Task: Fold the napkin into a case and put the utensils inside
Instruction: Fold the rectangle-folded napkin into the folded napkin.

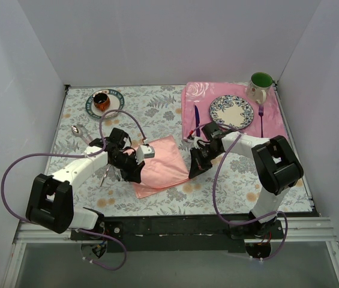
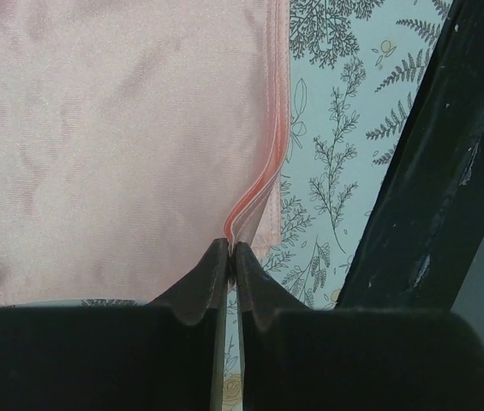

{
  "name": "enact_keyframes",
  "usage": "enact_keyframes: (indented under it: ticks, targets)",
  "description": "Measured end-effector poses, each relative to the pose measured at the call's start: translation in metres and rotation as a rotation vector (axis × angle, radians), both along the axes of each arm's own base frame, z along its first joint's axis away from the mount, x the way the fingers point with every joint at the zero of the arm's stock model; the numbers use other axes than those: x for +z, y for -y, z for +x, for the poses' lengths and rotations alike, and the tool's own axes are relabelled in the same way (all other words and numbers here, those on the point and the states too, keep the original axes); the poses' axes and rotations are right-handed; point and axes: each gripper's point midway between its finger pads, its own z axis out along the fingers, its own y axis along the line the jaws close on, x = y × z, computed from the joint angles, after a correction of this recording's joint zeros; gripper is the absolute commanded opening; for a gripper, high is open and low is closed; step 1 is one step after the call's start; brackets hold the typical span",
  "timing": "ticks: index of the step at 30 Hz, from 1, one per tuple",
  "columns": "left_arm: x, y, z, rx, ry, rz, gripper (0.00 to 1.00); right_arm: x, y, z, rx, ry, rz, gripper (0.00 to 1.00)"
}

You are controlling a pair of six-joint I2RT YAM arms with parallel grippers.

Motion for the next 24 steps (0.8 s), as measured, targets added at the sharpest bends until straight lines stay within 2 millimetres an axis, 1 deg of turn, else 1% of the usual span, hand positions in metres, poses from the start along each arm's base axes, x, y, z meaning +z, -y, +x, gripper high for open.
enact_keyframes:
  ticks: [3, 4, 5, 6, 7, 8, 10, 11, 13, 14, 16, 17, 19, 20, 22, 24]
  targets:
    - [-0.003, -0.001, 0.0, 0.001, 0.001, 0.006, 0.0, -0.001, 0.0, 0.0, 0.0, -0.002, 0.001, 0.01]
    - [-0.004, -0.001, 0.0, 0.002, 0.002, 0.008, 0.03, -0.002, -0.001, 0.0, 0.001, -0.008, 0.001, 0.01]
    - [-0.006, -0.002, -0.001, 0.003, -0.001, 0.011, 0.12, -0.003, -0.001, -0.001, 0.002, -0.013, 0.003, 0.08]
    - [-0.007, -0.003, -0.001, 0.003, -0.005, 0.015, 0.18, -0.004, -0.001, -0.001, 0.004, -0.017, 0.005, 0.13]
    - [-0.008, -0.003, -0.001, 0.002, -0.004, 0.017, 0.22, -0.005, -0.001, -0.002, 0.009, -0.023, 0.008, 0.19]
    - [-0.008, -0.003, 0.0, 0.001, -0.003, 0.018, 0.29, -0.005, -0.001, -0.003, 0.011, -0.028, 0.008, 0.27]
    - [-0.009, -0.003, -0.001, -0.004, -0.002, 0.02, 0.36, -0.005, 0.0, -0.005, 0.018, -0.033, 0.009, 0.32]
    - [-0.009, -0.003, -0.001, -0.005, -0.004, 0.02, 0.45, -0.005, 0.0, -0.006, 0.024, -0.033, 0.011, 0.38]
    - [-0.009, -0.004, -0.003, -0.007, -0.01, 0.023, 0.48, -0.004, 0.001, -0.009, 0.03, -0.042, 0.008, 0.45]
    - [-0.008, -0.005, -0.004, -0.006, -0.015, 0.025, 0.49, -0.004, 0.002, -0.01, 0.034, -0.045, 0.006, 0.49]
    - [-0.004, -0.005, -0.006, 0.005, -0.022, 0.024, 0.49, 0.001, 0.004, -0.013, 0.044, -0.044, 0.004, 0.55]
    - [0.0, -0.004, -0.005, 0.016, -0.025, 0.022, 0.49, 0.006, 0.005, -0.012, 0.051, -0.036, 0.008, 0.62]
    - [0.012, -0.001, 0.002, 0.052, -0.029, -0.004, 0.49, 0.02, 0.005, -0.007, 0.062, -0.008, 0.025, 0.7]
    - [0.021, 0.001, 0.008, 0.078, -0.033, -0.029, 0.5, 0.029, 0.003, 0.0, 0.065, 0.012, 0.041, 0.75]
    - [0.043, 0.001, 0.028, 0.159, -0.035, -0.097, 0.53, 0.05, -0.003, 0.022, 0.064, 0.083, 0.085, 0.77]
    - [0.065, -0.004, 0.055, 0.264, -0.052, -0.179, 0.56, 0.077, -0.013, 0.049, 0.064, 0.175, 0.138, 0.78]
